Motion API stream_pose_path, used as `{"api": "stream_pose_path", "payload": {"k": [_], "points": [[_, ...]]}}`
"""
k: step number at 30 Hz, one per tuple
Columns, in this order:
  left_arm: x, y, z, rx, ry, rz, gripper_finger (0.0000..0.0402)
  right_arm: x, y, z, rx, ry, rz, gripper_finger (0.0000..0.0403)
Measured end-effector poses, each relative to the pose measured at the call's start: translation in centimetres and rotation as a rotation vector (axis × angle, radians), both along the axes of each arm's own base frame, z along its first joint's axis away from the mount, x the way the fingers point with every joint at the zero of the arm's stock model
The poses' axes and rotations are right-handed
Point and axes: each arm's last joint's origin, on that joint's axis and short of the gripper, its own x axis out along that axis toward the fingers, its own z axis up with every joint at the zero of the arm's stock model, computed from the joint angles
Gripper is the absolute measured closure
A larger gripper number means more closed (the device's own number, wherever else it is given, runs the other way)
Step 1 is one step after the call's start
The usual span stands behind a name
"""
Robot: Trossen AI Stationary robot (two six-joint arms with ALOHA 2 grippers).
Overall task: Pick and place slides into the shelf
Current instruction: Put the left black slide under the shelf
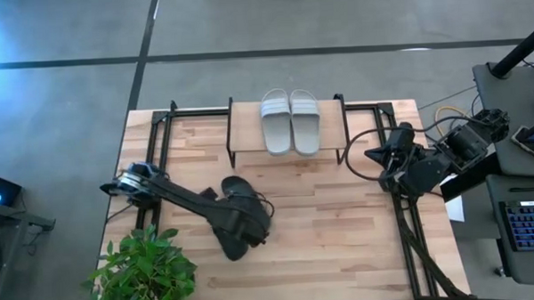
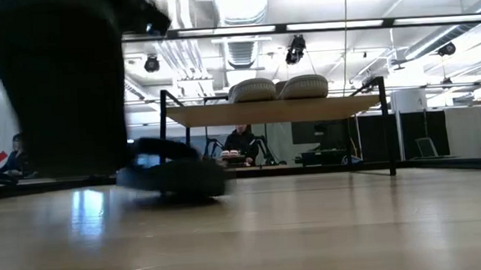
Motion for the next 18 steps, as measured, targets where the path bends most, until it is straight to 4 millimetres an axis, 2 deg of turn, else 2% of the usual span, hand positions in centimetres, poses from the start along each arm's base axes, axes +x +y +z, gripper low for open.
{"api": "stream_pose_path", "payload": {"k": [5,8,11,14,18], "points": [[1.3,-1.5,5.7,-0.079,-0.271,-0.334,0.0401,-0.2,-0.1,0.1,0.015,-0.012,-0.008,0.0394],[1.9,-1.8,8.6,-0.057,-0.396,-0.395,0.0401,-0.2,-0.2,0.1,0.028,-0.021,-0.018,0.0394],[2.4,-1.4,10.6,0.070,-0.491,-0.401,0.0401,-0.3,-0.2,0.1,0.036,-0.027,-0.023,0.0394],[3.3,-0.6,10.8,0.206,-0.526,-0.374,0.0401,-0.3,-0.2,0.1,0.045,-0.031,-0.030,0.0394],[5.7,0.9,9.1,0.206,-0.527,-0.351,0.0401,-0.3,-0.2,0.1,0.051,-0.035,-0.034,0.0394]]}}
